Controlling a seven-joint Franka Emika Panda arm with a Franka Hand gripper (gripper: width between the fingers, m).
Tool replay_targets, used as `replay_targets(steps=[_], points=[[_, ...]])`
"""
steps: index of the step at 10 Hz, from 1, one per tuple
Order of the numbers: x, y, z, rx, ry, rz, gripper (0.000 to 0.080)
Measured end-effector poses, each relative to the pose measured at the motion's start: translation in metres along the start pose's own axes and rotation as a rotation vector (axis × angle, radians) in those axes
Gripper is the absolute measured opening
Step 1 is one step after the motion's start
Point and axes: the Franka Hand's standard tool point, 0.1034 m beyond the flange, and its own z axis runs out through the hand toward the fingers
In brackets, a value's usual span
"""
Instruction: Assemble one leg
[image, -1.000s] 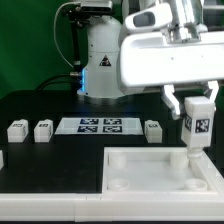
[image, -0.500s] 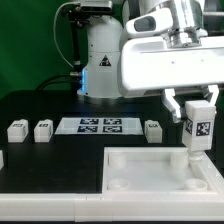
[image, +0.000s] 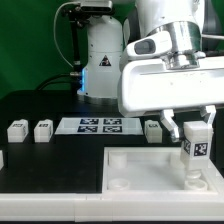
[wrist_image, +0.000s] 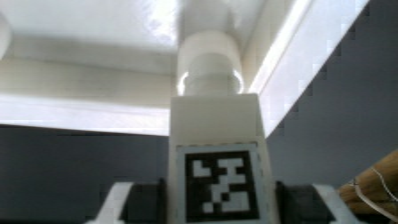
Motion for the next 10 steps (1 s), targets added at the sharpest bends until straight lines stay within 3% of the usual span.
replay_targets(steps=[10], points=[[-0.001, 0.003, 0.013, -0.002, -0.006, -0.018, 0.0297]])
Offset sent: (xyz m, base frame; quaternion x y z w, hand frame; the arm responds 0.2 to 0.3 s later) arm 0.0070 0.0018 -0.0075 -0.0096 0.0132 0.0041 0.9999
